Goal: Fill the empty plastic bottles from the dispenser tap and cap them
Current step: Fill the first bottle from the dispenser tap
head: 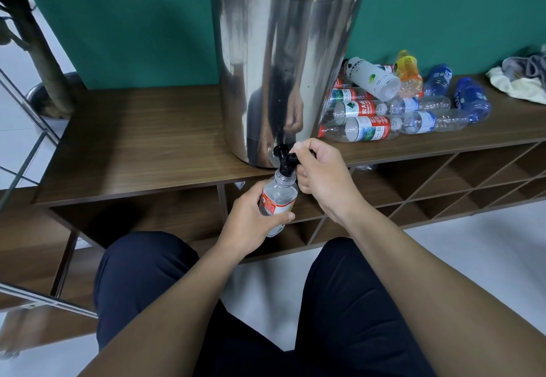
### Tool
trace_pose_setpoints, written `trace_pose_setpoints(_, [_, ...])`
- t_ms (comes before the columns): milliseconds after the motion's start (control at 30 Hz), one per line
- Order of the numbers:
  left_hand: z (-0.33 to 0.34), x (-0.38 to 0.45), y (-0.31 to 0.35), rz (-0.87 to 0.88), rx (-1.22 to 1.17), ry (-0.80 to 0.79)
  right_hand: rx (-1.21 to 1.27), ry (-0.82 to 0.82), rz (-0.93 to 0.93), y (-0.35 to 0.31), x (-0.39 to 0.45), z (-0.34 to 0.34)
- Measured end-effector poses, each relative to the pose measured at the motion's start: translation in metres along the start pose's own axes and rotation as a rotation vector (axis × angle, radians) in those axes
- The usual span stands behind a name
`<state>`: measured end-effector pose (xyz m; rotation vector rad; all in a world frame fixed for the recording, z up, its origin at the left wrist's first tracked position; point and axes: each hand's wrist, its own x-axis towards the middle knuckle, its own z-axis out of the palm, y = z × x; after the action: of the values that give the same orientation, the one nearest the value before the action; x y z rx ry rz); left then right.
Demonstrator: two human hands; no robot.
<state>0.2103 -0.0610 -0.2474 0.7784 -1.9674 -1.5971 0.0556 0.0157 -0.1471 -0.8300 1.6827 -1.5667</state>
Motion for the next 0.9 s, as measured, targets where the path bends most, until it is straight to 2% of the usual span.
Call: trace_pose_setpoints(900, [0.001, 0.0011, -0.0014, 0.015, 0.054, 0.039, 0.019, 0.002, -0.004, 0.0012, 0.0007, 0.0006])
